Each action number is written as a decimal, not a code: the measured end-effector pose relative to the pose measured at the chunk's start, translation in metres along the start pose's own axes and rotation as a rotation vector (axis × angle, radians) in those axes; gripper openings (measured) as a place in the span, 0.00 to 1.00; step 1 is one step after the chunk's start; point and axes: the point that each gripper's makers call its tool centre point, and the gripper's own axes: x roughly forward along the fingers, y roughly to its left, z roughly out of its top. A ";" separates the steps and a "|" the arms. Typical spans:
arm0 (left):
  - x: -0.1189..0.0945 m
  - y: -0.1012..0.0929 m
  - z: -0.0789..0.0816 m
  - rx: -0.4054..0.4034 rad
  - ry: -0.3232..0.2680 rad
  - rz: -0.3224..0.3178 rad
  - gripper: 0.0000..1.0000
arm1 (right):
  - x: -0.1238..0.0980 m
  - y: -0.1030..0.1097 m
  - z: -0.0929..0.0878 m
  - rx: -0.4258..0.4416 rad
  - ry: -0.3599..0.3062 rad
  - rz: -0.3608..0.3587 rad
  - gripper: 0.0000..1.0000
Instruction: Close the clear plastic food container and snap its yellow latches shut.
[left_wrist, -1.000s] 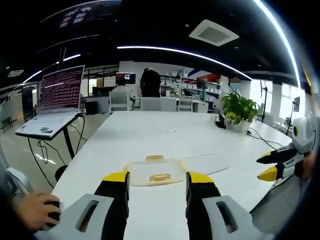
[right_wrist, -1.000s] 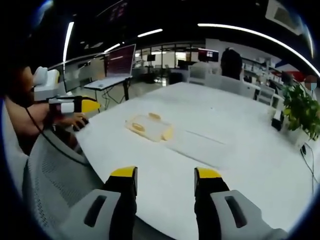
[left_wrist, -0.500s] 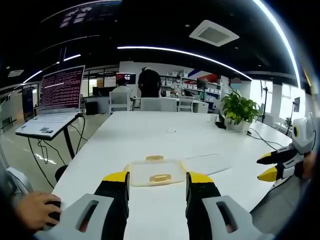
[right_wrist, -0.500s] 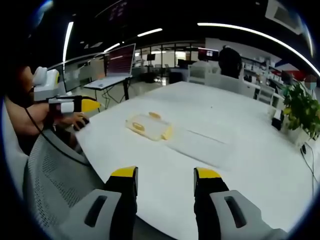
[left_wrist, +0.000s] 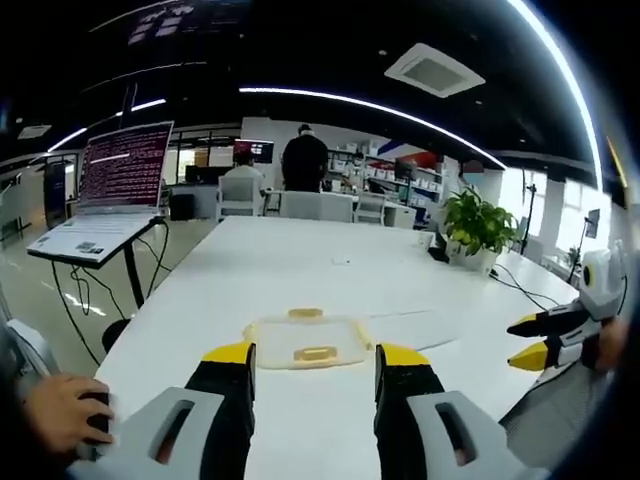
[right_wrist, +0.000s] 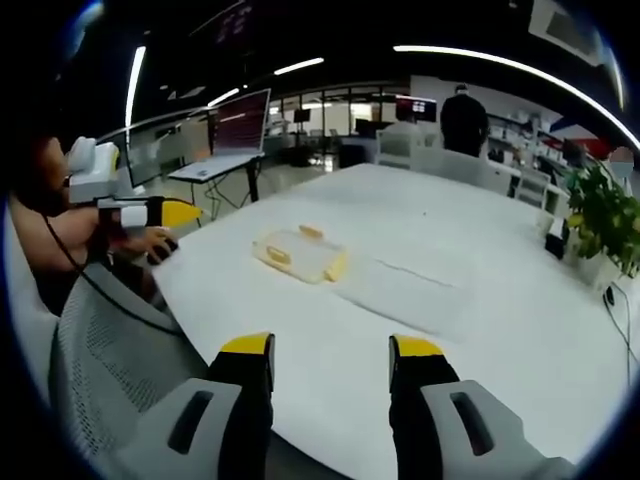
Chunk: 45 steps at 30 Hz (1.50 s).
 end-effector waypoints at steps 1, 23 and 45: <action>0.001 -0.002 -0.004 -0.011 0.026 -0.017 0.40 | 0.001 0.001 0.000 0.001 0.006 0.003 0.43; 0.062 0.027 -0.003 0.337 0.183 -0.262 0.40 | 0.083 0.001 0.070 -0.253 0.037 0.220 0.42; 0.130 0.038 -0.027 0.715 0.386 -0.622 0.44 | 0.168 0.013 0.073 -0.551 0.183 0.468 0.45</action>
